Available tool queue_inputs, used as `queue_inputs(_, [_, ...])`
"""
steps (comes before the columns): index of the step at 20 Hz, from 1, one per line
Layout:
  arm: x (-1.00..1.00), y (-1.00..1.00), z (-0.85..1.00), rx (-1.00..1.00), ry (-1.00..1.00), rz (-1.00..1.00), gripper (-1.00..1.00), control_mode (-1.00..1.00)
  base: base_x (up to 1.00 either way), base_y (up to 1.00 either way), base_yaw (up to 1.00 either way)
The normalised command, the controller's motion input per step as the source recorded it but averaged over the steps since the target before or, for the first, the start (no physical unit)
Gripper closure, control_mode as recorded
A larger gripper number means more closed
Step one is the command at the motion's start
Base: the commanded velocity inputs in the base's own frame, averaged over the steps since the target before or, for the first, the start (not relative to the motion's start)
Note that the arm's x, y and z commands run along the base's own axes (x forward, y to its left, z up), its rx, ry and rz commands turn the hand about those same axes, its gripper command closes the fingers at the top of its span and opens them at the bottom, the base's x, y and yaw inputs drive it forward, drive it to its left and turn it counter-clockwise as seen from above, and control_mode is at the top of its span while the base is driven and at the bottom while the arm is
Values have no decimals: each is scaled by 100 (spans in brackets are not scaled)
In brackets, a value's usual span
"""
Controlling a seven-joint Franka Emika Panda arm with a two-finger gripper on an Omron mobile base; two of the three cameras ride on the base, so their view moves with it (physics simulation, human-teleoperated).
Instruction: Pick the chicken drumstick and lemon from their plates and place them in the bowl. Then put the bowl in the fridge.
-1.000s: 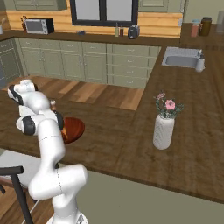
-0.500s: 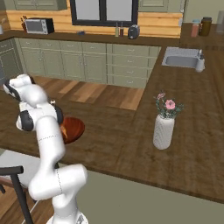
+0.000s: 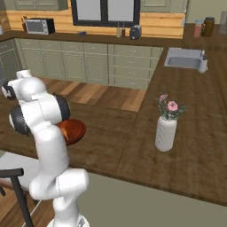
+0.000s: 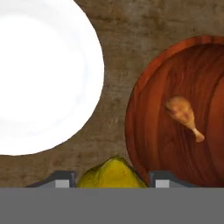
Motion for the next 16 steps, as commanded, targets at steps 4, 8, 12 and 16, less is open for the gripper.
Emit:
queue_inputs(4, [-25, -97, 68, 61, -33, 8, 100, -100, 0, 0, 0])
queue_inputs(8, [0, -48, 76, 17, -6, 7, 100, -100, 0, 0, 0])
queue_inputs(12, [16, 0, 4, -7, 2, 0, 100, -100, 0, 0, 0])
queue_inputs(16, [25, -3, 0, -15, 4, 0, 100, -100, 0, 0, 0])
